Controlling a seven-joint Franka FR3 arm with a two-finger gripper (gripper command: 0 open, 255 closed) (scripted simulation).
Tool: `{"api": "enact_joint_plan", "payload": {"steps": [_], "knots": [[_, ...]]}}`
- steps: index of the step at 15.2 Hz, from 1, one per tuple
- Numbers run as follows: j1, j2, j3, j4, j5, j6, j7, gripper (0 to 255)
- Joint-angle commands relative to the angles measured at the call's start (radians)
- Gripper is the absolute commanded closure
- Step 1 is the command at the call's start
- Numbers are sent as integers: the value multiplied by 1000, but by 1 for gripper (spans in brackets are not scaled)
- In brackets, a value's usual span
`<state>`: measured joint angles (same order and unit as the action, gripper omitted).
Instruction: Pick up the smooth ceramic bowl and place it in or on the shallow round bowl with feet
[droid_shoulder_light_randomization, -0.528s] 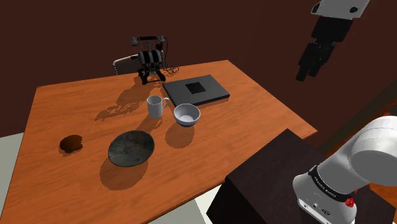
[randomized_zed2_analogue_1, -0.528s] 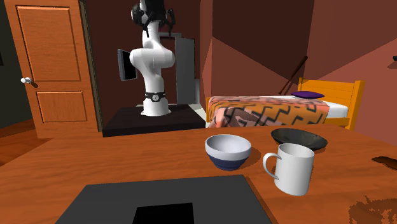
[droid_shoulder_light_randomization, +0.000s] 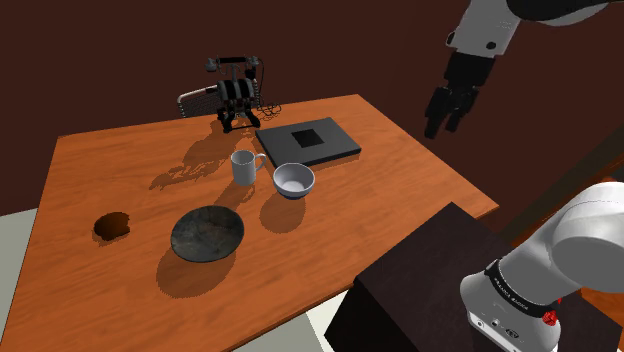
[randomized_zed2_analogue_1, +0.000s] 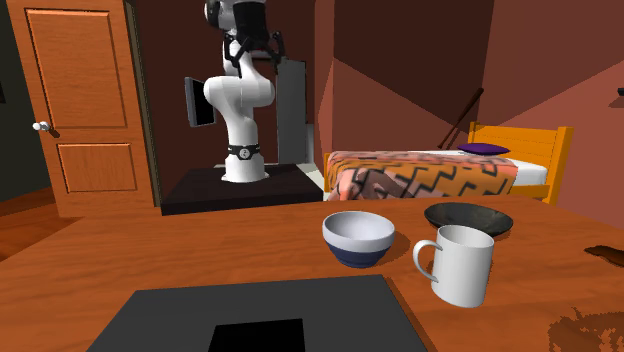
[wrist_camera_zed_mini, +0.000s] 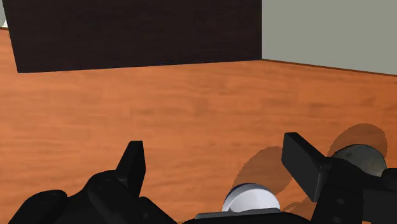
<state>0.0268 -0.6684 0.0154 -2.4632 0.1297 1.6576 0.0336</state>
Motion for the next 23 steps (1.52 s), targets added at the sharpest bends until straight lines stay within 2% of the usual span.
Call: {"api": "enact_joint_plan", "payload": {"steps": [1, 6, 12, 18, 23], "knots": [[3, 59, 7, -8, 11, 73, 1, 0], [12, 232, 23, 7, 36, 238, 3, 0], [24, 460, 39, 73, 63, 409, 3, 0], [34, 696, 50, 189, 83, 539, 3, 0], [42, 893, 57, 321, 93, 612, 7, 0]]}}
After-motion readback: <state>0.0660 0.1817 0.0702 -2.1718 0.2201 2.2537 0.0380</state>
